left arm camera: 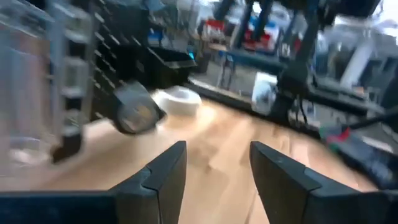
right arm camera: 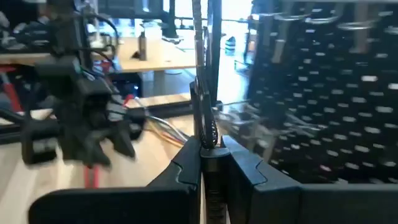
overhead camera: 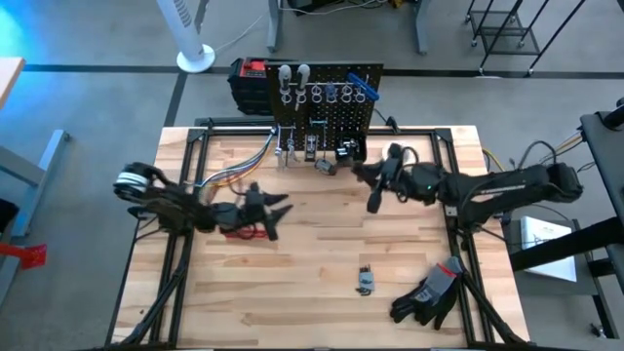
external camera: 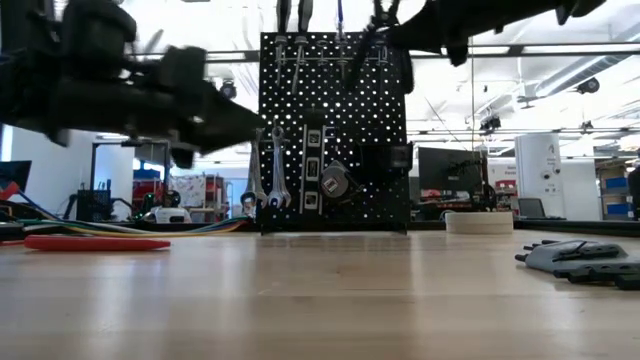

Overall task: Hang tools onto peg board
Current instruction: Hang the wire cutter on the peg board

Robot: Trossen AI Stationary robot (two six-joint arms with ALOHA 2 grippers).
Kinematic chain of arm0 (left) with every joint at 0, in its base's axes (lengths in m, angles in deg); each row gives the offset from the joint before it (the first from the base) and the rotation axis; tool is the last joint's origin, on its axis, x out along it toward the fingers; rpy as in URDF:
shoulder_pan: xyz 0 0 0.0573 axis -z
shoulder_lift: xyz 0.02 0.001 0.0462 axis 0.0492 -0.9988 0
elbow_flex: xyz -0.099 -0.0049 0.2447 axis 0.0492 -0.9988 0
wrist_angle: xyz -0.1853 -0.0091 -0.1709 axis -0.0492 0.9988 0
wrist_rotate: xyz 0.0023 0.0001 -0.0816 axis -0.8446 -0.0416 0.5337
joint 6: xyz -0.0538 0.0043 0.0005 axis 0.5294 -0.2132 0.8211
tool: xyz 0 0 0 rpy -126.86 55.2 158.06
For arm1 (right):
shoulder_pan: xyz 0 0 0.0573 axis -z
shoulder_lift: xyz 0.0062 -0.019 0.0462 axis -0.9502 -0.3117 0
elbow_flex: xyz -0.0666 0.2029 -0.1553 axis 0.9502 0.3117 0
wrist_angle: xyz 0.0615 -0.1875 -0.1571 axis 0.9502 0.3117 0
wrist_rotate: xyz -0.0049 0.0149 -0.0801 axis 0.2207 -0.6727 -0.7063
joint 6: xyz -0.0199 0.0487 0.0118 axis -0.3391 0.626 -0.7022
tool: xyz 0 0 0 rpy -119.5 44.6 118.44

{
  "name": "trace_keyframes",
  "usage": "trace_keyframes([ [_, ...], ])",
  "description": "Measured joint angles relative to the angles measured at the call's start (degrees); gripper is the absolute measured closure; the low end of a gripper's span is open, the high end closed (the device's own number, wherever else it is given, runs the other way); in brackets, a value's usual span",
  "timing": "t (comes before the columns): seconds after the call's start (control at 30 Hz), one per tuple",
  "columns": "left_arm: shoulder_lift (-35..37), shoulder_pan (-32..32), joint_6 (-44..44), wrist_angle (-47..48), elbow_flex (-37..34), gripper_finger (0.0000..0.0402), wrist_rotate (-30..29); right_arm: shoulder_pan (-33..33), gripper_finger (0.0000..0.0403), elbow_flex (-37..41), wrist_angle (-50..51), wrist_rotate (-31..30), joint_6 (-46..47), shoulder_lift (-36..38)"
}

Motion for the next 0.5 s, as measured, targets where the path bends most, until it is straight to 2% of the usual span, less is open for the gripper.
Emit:
trace_keyframes([
  [0.17, 10.9, -0.4, -2.1, -2.7, -8.6, 0.0244, -1.7, 6.6, 0.0376, 0.3, 8.6, 2.0, 0.8, 6.8],
  [0.27, 16.5, -0.9, -6.2, -3.2, -11.7, 0.0246, -1.6, 11.4, 0.0376, 0.2, 8.7, 10.1, 3.3, 8.8],
  [0.37, 20.5, -2.4, -11.4, -3.1, -13.1, 0.0246, -1.7, 15.9, 0.0376, 0.2, 4.9, 20.8, 6.2, 6.2],
  [0.5, 23.3, -6.1, -16.6, -2.6, -12.9, 0.0246, -1.6, 19.0, 0.0376, -0.9, -1.2, 29.6, 8.5, -2.7],
])
